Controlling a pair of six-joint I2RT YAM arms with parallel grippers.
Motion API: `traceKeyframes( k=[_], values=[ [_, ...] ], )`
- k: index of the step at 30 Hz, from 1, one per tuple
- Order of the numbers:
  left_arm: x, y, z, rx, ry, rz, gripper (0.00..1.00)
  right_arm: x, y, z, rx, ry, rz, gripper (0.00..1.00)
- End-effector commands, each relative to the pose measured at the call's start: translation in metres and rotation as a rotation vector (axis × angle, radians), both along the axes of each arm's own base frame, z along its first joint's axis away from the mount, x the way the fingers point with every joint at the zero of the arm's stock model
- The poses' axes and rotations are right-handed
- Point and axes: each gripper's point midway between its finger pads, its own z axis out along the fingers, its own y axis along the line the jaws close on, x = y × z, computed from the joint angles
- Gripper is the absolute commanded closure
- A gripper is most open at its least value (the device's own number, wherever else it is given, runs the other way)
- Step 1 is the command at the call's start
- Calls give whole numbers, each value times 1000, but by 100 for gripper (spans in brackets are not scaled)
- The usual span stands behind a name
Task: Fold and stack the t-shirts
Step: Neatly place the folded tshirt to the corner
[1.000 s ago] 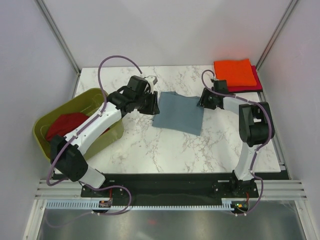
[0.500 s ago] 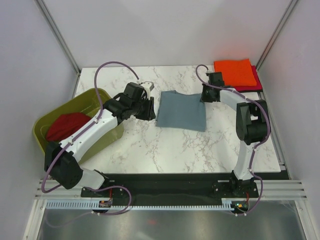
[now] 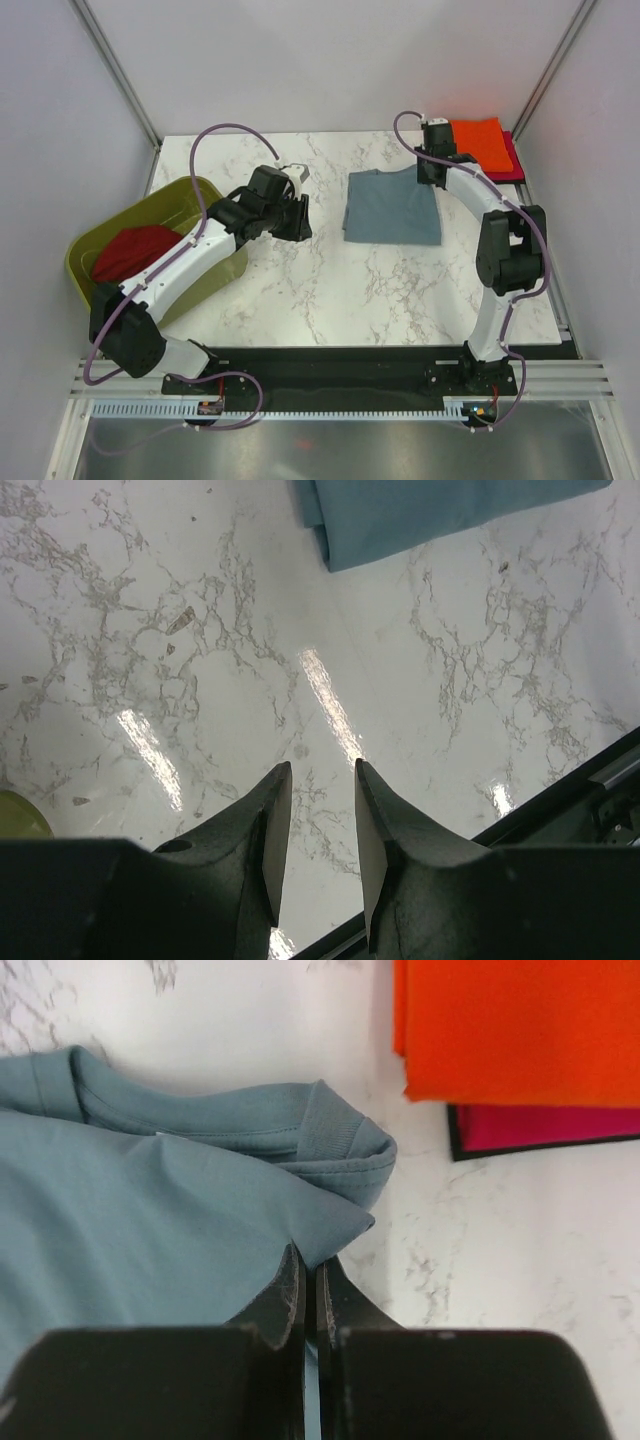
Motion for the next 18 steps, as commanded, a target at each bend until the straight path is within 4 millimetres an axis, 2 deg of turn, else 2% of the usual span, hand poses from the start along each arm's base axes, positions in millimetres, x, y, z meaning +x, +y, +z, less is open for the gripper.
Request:
traceKeyframes(
  k=[1,2,4,5,7,8,10,11,13,14,15,16,17,18],
  values=[
    [4,-5,4,-13,-34,-37,61,23,-21,79,-102,-185,-45,100],
    [4,-4,4,-10,-36,-32,61,28,-25,90,-139,-203,-41,100],
    [4,-4,3,-8,-34,-32,61,34,-28,97,-160,-216,-44,100],
    [5,-4,3,-9,-33,-32,61,39,-29,110,-168,-238,-45,100],
    [3,-6,-1,-9,-19,-41,61,45,-30,116,-182,-247,-50,100],
    [4,-6,-2,-8,-18,-41,61,49,-30,129,-186,-273,-49,100],
    [4,-6,-3,-6,-14,-42,61,57,-34,133,-193,-281,-53,100],
    [5,-6,-3,-6,-14,-42,61,62,-38,147,-190,-307,-62,100],
    [4,-7,-3,-9,-13,-45,61,72,-45,145,-205,-299,-71,100],
    [4,-7,-2,-9,-15,-45,61,76,-49,158,-210,-317,-79,100],
    [4,-7,-2,-9,-17,-45,61,81,-54,154,-227,-306,-80,100],
    [4,-6,-2,-6,-17,-43,61,83,-56,156,-234,-307,-80,100],
    [5,-6,-3,-4,-17,-43,61,87,-58,168,-237,-335,-81,100],
    [5,-6,-3,-2,-16,-42,61,90,-62,165,-246,-328,-82,100]
  ],
)
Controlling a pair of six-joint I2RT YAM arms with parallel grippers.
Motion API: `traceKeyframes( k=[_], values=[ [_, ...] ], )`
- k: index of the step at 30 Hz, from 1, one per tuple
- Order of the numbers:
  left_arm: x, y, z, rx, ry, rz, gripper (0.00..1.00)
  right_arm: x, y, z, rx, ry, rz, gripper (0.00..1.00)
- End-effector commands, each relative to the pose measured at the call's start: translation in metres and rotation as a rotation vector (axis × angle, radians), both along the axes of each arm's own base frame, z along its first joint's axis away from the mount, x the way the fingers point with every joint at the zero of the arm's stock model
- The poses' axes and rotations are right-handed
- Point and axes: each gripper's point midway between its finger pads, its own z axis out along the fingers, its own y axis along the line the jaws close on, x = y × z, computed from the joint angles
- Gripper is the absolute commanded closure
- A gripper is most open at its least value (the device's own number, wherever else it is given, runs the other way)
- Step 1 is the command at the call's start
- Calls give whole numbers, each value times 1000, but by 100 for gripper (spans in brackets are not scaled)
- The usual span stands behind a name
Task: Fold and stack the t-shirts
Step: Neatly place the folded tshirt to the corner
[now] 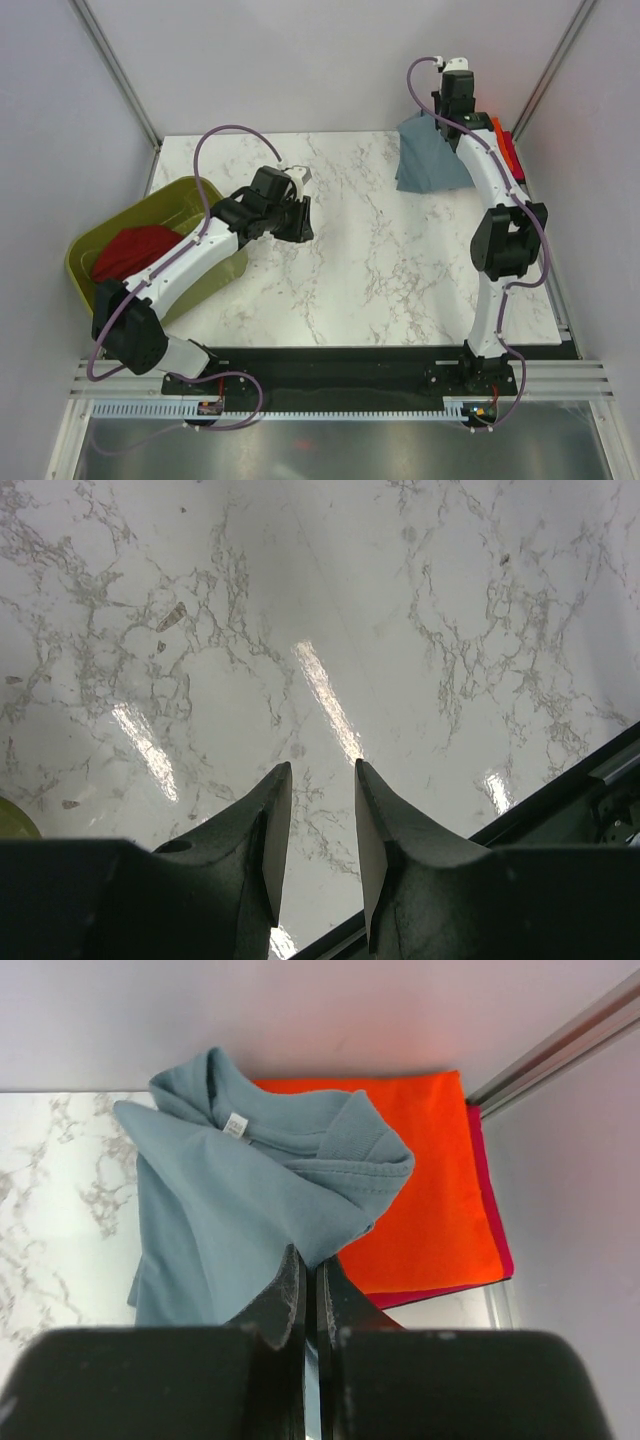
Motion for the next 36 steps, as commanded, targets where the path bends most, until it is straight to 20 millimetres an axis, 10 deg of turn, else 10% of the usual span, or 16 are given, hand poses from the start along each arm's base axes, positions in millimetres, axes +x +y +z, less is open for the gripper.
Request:
traceKeyframes(
  k=[1,25,36],
  values=[
    [5,-2,3,1,-36,-30,61,10,-21,25,-74,-38,-24,100],
    [8,-2,-3,16,-19,-27,61,23,-84,86,-203,-137,61,100],
    [15,1,-10,23,4,-15,61,55,-115,78,-280,-181,46,100]
  ],
)
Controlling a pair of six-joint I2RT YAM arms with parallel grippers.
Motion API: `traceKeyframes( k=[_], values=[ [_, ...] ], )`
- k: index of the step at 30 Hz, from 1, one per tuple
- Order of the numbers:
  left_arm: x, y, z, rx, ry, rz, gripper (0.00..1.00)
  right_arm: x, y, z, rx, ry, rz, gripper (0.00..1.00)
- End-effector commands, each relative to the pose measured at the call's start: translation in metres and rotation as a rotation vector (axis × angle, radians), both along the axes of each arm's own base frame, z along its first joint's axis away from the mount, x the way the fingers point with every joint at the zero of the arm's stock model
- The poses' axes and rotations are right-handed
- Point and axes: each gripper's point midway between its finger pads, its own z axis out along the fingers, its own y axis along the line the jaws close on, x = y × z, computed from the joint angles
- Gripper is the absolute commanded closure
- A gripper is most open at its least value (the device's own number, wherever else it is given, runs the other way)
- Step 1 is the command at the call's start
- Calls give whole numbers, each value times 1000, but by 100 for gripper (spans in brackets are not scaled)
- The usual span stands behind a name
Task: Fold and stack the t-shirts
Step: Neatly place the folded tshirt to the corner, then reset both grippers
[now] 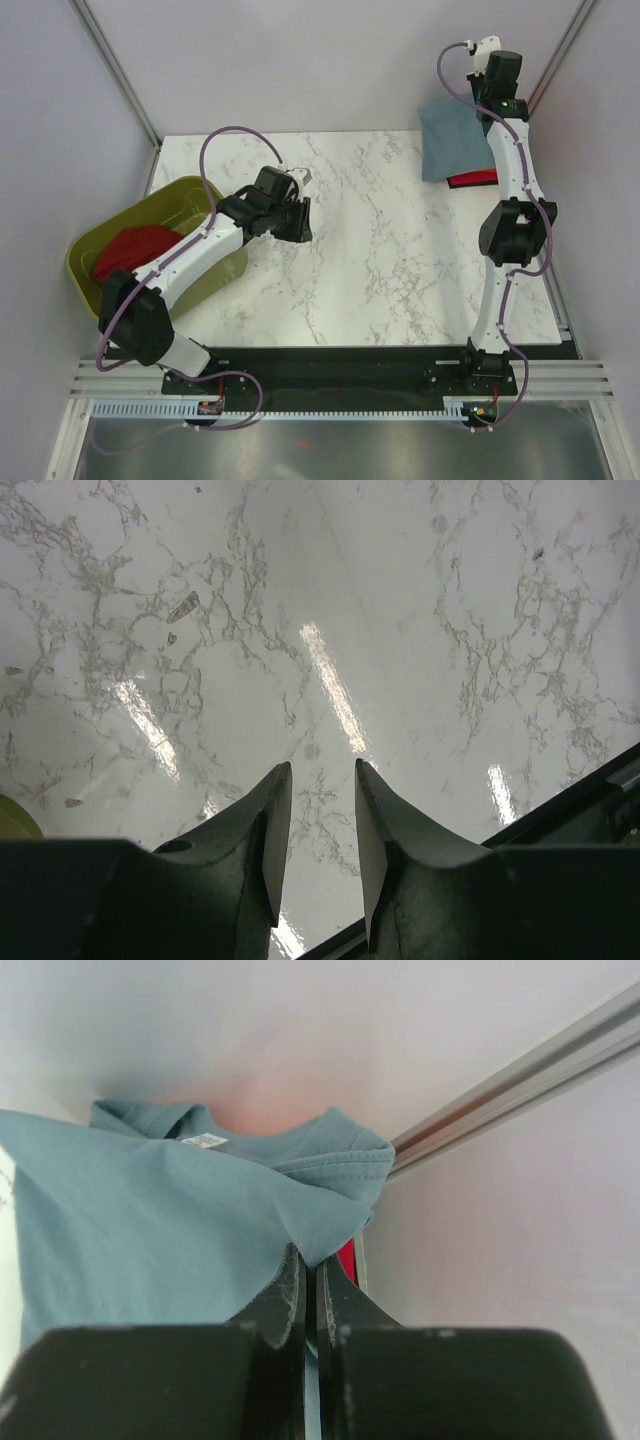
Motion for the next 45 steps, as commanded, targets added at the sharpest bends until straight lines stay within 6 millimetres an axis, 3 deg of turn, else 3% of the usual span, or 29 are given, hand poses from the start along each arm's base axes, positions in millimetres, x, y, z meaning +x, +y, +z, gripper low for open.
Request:
traceKeyframes(
  k=[1,3,5,6,7,10,13,16,18,20,26,28,29,34,35,36,37,38,39,40,41,42,45],
  values=[
    [9,-1,6,-2,-32,-30,61,25,-25,24,-45,-134,-3,100],
    [10,-2,4,-3,-21,-31,61,35,-32,19,-37,-160,-9,100],
    [10,-2,2,-3,-14,-31,61,43,-46,1,-50,-152,-32,100],
    [10,-2,1,-2,-12,-33,60,46,-52,7,-62,-177,-54,100],
    [10,-2,0,0,-8,-33,60,51,-59,-9,-64,-161,-60,100],
    [12,-1,0,4,-8,-31,60,63,-68,-22,-45,-190,-55,100],
    [12,-1,1,-1,-7,-30,60,69,-82,-27,-43,-232,-106,83],
    [10,-2,1,-10,-1,-41,60,65,-92,-19,-59,-261,-163,82],
    [7,-6,2,-29,9,-58,60,61,-96,-24,-48,-259,-192,59],
    [4,-9,7,-52,12,-72,60,53,-96,-12,-46,-267,-218,45],
    [-1,-9,25,-87,-29,-77,60,18,-79,11,49,-259,-319,18],
    [-2,-10,31,-103,-40,-79,60,-1,-63,17,119,-231,-343,11],
    [-3,-11,34,-113,-47,-85,60,-8,-54,16,199,-238,-363,2],
    [-5,-10,63,-170,-139,-92,59,-77,11,15,530,-142,-271,2],
    [-6,-9,69,-174,-159,-90,59,-94,25,-10,638,-81,-302,2],
    [-6,-8,74,-183,-176,-92,59,-114,50,11,736,-74,-207,2],
    [-8,-7,85,-199,-208,-98,59,-127,69,7,798,-30,-149,2],
    [-10,-6,92,-207,-227,-100,59,-154,87,2,864,20,-122,2],
    [-10,-5,98,-216,-247,-102,59,-169,114,-1,909,70,-57,2],
    [-11,-4,103,-224,-266,-101,59,-182,127,-2,919,90,-28,2],
    [-14,0,113,-236,-298,-98,59,-199,141,-20,926,146,-24,2],
    [-16,1,117,-243,-312,-97,59,-217,160,-6,935,139,37,2],
    [-22,4,131,-267,-349,-99,57,-253,182,-9,1015,201,104,2]
  ],
)
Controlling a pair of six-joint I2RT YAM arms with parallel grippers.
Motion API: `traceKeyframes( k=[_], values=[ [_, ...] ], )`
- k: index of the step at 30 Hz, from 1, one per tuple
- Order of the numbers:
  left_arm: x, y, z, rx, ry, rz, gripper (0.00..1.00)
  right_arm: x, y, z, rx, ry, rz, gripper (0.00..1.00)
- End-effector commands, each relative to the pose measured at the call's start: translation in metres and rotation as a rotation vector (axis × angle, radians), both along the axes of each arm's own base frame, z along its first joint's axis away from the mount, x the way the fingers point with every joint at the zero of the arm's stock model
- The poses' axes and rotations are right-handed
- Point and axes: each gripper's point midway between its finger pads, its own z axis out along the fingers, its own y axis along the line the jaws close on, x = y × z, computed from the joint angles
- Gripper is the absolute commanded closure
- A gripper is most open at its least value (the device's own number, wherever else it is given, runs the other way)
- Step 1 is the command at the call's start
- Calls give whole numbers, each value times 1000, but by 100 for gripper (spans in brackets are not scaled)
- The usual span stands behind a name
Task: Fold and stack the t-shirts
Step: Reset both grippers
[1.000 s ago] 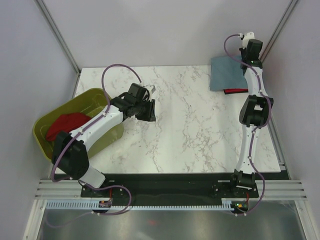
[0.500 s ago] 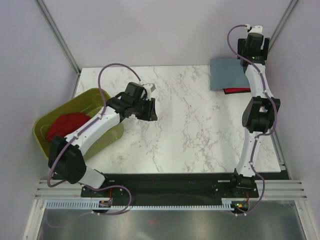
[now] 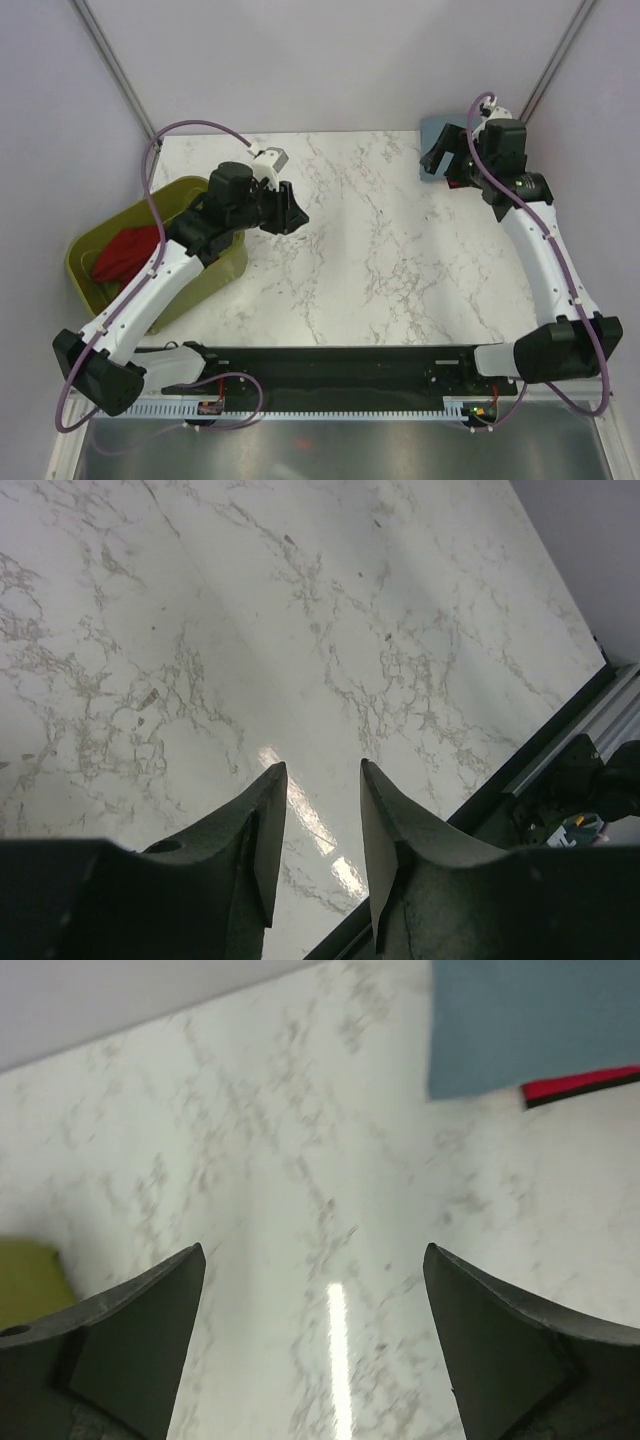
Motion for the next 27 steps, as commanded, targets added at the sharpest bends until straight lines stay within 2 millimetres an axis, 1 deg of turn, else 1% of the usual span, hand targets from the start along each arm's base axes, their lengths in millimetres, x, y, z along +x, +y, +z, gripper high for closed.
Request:
traceKeyframes(
  k=[1,2,3,4,5,6,7,8,9,10,11,14,16,17,19,21,22,23,27],
  values=[
    [-9,0,26,-39,-90,-56,56,-45,45,-15,199,106,137,2],
    [-14,-1,32,-52,-93,-76,54,-58,48,-14,214,98,155,2],
    [-22,-1,43,-79,-99,-87,52,-65,50,-12,222,93,175,2],
    [-27,0,48,-96,-97,-92,49,-72,51,-10,218,87,186,2],
    [-33,-2,52,-116,-92,-108,39,-80,50,-13,219,99,186,2],
    [-39,0,58,-134,-100,-111,36,-89,49,-5,210,74,195,2],
    [-42,0,61,-152,-92,-109,33,-94,49,-4,203,72,200,2],
    [-45,-1,64,-163,-91,-118,22,-100,46,-6,182,83,200,2],
    [-47,0,66,-169,-93,-116,13,-107,43,0,170,66,194,2],
    [-49,2,68,-176,-94,-107,1,-111,41,0,162,66,184,2],
    [-50,3,69,-179,-96,-103,0,-117,38,-2,158,66,174,2],
    [-53,7,67,-183,-90,-85,0,-127,38,-9,164,70,169,2],
    [-56,9,63,-184,-82,-78,0,-131,40,-12,175,76,176,2],
    [-58,11,65,-187,-90,-75,0,-133,41,-15,182,79,181,2],
    [-59,13,63,-182,-93,-70,0,-135,42,-14,190,72,184,2],
    [-60,16,66,-185,-108,-58,0,-135,41,-12,182,56,189,2],
    [-59,19,68,-184,-118,-42,0,-133,37,-10,166,45,167,2],
    [-60,21,72,-191,-132,-33,0,-132,36,-5,164,25,164,2],
    [-59,26,82,-190,-170,-16,0,-134,37,7,163,-15,173,2]
  ],
)
